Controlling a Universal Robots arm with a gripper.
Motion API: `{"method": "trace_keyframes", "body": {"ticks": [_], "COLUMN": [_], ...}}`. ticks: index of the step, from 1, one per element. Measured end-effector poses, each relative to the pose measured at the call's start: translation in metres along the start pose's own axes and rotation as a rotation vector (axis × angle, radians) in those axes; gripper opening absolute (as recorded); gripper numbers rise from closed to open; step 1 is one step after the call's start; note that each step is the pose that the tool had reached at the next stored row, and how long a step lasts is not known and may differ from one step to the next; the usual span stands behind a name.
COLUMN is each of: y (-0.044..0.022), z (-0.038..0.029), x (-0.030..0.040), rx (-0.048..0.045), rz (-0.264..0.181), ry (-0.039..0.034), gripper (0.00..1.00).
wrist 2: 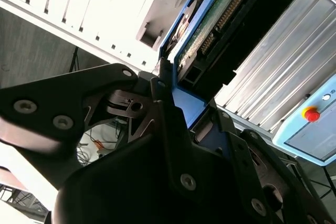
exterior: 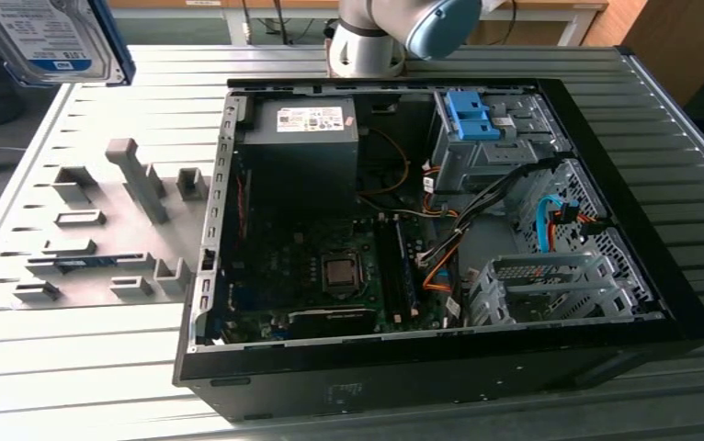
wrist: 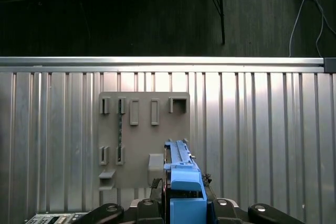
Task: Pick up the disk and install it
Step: 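Pick up the disk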
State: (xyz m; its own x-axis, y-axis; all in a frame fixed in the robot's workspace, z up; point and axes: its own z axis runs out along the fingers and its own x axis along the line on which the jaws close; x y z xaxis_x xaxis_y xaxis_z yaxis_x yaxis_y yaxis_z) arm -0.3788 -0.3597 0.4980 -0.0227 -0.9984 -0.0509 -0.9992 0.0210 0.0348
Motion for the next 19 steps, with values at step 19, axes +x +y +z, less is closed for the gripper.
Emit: {"method": "trace_keyframes", "body": {"ticks": [19], "y": [-0.0164], "z": [-0.0005], "x": [-0.0004], "rx": [0.0001], "rz": [0.000], "ry": [0.0000], "gripper": [0.36]}}
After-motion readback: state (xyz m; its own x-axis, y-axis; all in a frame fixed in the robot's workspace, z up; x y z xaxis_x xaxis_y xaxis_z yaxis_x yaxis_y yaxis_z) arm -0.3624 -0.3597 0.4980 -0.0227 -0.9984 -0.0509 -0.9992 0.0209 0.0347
